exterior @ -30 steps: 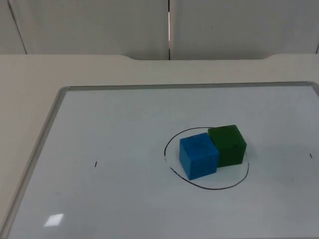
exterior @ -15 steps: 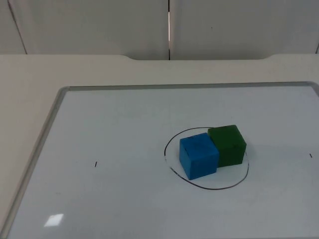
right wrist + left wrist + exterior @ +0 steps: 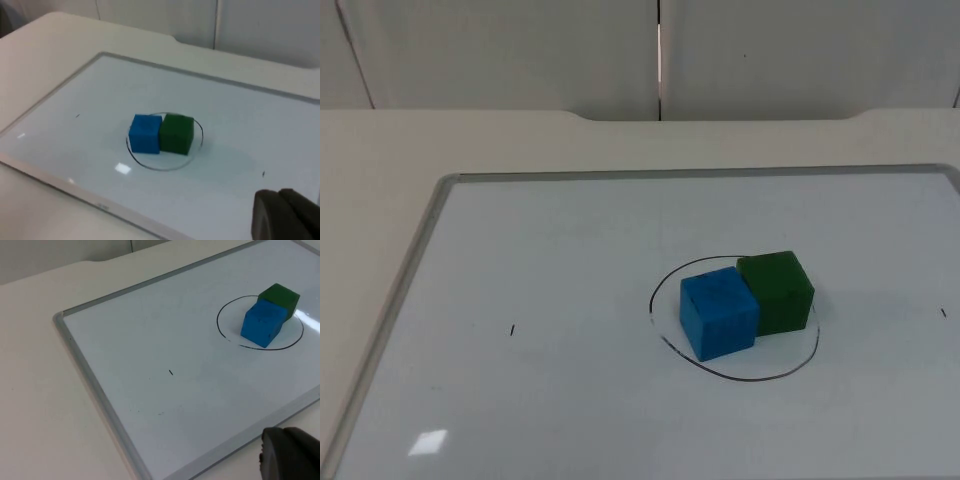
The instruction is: Push the two cubes into the marked area.
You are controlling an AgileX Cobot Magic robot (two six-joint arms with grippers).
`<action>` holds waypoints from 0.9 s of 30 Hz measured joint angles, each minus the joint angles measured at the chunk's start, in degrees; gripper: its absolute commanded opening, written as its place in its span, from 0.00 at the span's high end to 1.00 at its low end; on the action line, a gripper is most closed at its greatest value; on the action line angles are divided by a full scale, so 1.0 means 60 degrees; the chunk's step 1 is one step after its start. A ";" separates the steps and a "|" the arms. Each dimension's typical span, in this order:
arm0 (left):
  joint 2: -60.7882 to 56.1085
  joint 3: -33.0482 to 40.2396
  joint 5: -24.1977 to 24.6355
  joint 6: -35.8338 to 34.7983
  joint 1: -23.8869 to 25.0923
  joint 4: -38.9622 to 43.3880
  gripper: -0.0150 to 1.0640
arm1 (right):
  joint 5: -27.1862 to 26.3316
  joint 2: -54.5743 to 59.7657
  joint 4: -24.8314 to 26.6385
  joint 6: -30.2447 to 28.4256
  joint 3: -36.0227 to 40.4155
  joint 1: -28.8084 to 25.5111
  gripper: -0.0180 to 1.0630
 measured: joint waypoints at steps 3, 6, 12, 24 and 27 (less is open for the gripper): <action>0.0000 0.0000 0.0000 0.0000 0.0000 0.0000 0.99 | 0.0376 -0.0040 -0.0287 0.0205 0.0145 0.0000 0.98; 0.0000 0.0000 0.0000 0.0000 0.0000 0.0000 0.99 | 0.0502 -0.0040 -0.0374 0.0234 0.0231 0.0000 0.98; 0.0000 0.0000 0.0000 0.0000 0.0000 0.0000 0.99 | 0.0542 -0.0040 -0.0445 0.0260 0.0269 0.0000 0.98; 0.0000 0.0000 0.0000 0.0000 0.0000 0.0000 0.99 | 0.0582 -0.0040 -0.0445 0.0090 0.0294 0.0000 0.98; 0.0000 0.0000 0.0000 0.0000 0.0000 0.0000 0.99 | 0.0582 -0.0040 -0.0445 0.0090 0.0294 0.0000 0.98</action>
